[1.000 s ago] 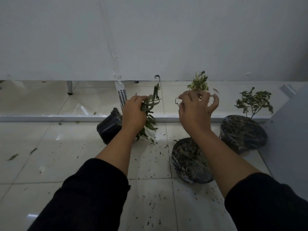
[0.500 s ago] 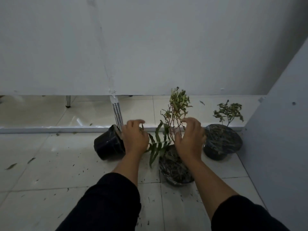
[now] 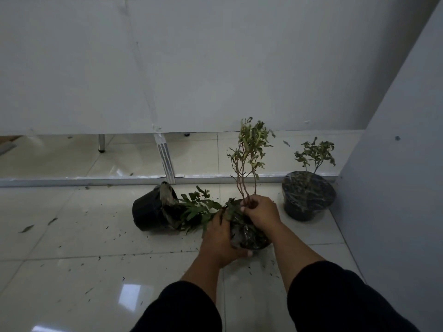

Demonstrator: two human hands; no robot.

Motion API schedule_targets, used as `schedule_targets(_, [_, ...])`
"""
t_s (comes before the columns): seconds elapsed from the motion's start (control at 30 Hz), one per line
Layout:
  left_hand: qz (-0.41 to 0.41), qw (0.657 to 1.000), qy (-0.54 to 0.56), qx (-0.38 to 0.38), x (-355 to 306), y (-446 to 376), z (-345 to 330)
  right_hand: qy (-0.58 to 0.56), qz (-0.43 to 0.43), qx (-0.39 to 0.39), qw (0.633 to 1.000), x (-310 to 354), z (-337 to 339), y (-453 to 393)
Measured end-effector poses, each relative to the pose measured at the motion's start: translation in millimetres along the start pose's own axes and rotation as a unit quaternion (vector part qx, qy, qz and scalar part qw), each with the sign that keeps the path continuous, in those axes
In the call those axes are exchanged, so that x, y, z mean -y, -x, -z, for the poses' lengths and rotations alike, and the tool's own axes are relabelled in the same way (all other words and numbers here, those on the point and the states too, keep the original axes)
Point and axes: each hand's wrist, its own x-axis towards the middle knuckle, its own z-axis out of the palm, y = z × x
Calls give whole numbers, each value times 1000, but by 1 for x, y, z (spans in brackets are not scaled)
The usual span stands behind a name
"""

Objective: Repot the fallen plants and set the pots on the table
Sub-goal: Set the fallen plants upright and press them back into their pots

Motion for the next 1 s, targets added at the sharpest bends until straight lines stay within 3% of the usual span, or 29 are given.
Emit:
schedule_targets(0.53, [8,994,76,-83,-22,-37,-25,85,32,-125,988,-25,13,-6])
schedule_targets(1.0, [4,991,53,-122,-38,-77,-42,112,35,-82,990,-27,21,-57])
